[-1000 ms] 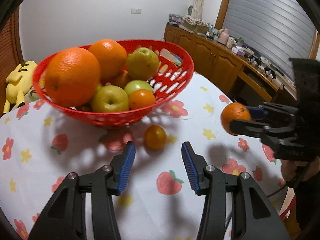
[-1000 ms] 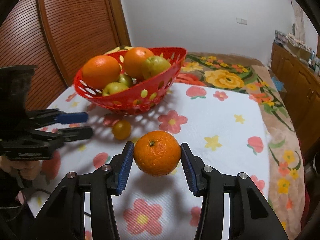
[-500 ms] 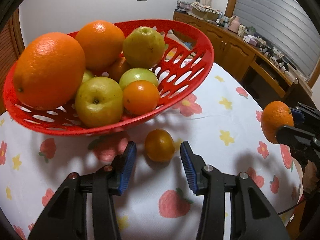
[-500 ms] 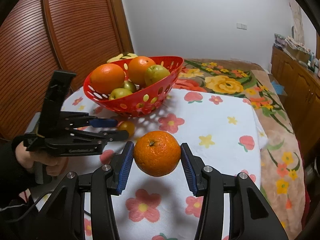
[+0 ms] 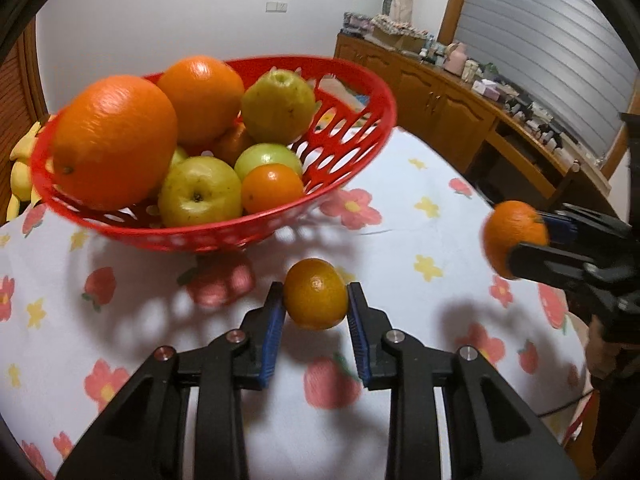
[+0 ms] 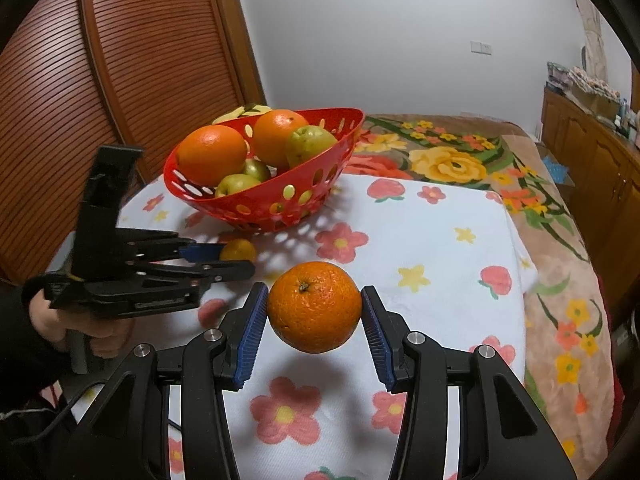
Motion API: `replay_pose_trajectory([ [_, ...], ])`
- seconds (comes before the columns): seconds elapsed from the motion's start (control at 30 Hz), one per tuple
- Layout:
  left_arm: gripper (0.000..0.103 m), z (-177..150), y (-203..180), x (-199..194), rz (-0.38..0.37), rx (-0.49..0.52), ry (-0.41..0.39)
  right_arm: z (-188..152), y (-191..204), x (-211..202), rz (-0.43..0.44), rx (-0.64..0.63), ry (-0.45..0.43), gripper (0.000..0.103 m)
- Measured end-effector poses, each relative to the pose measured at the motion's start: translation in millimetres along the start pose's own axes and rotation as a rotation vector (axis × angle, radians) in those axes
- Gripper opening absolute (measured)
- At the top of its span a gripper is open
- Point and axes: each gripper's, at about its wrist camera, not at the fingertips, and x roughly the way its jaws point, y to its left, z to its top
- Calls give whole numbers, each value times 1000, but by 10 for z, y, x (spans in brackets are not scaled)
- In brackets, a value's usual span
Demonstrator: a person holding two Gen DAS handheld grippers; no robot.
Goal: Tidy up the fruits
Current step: 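Close the left tool on a small tangerine while the right tool grips a tangerine, then lift both tangerines and carry them over the red basket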
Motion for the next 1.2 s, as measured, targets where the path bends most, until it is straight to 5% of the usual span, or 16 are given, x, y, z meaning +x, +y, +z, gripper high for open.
replay_pose_trajectory([
  [0.6,29,135,49,-788,-29,19,-144,307,347,-131,-1,-44,-55,48],
  [1.2,29,507,313,-811,0,-4,-165,913,367,74,23,-95,-61,48],
])
